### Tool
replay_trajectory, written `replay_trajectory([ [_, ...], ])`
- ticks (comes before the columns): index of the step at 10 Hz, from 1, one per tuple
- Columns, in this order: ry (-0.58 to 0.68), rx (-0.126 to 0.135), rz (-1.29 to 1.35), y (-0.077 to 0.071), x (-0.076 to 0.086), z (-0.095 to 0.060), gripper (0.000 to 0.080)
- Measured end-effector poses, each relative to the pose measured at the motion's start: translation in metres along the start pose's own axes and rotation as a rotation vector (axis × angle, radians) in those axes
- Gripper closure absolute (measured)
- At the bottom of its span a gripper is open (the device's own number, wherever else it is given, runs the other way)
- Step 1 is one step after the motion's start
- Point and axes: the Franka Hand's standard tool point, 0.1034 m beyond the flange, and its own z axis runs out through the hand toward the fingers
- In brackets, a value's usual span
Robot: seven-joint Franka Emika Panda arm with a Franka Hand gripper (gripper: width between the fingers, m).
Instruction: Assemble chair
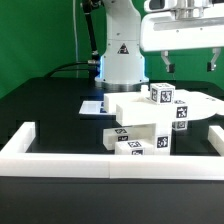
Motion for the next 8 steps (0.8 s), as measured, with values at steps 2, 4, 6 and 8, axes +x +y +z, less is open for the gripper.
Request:
replay_trajectory([
  [2, 0.024, -0.019, -0.017, 0.005, -0.013, 0.016, 0.0151],
  [4, 0.04, -0.045, -0.033, 0.007, -0.007, 0.03, 0.0151],
  [6, 0.041, -0.071, -0.033, 0.008, -0.009, 0.046, 0.0151],
  [8, 0.058, -0.089, -0.043, 0.012, -0.008, 0.057, 0.0151],
])
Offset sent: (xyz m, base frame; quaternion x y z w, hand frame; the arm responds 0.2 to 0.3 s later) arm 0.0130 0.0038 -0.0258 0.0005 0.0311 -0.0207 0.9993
